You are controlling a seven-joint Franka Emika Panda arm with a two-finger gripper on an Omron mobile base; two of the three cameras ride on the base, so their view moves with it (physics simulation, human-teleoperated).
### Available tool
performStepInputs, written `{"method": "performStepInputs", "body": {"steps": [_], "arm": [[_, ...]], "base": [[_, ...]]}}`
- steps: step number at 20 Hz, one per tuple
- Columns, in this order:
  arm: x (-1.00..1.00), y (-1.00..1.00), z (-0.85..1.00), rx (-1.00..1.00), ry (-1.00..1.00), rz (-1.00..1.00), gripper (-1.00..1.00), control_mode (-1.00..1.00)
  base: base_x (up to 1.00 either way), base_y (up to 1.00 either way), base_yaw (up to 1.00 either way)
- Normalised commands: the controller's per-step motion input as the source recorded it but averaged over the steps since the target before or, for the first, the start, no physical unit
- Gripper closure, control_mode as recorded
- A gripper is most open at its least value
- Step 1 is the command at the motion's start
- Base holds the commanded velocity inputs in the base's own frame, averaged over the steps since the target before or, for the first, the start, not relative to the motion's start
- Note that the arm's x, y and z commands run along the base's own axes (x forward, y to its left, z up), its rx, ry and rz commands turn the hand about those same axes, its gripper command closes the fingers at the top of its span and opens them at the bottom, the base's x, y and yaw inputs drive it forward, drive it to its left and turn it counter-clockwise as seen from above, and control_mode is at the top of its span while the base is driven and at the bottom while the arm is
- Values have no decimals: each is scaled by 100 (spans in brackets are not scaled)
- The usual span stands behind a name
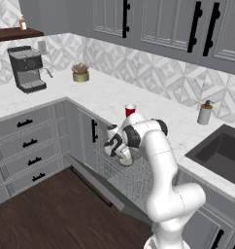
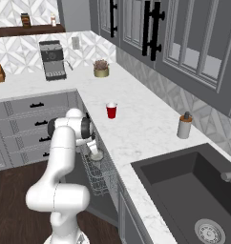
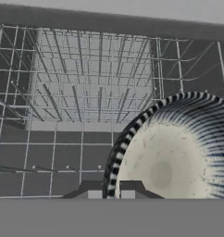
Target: Pick up the cup and bowl from the counter, place them in the dishwasher, and close the dishwasher door.
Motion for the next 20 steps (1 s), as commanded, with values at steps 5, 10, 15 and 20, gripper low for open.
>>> {"method": "performStepInputs", "body": {"steps": [5,10,15,20], "arm": [[11,0,-41,0,0,-2,100,-100],[0,0,-36,0,0,0,100,-100],[0,0,-19,0,0,0,100,-100],[0,0,-2,0,0,0,-100,-100]], "base": [[0,0,0],[0,0,0],[0,0,0],[0,0,0]]}}
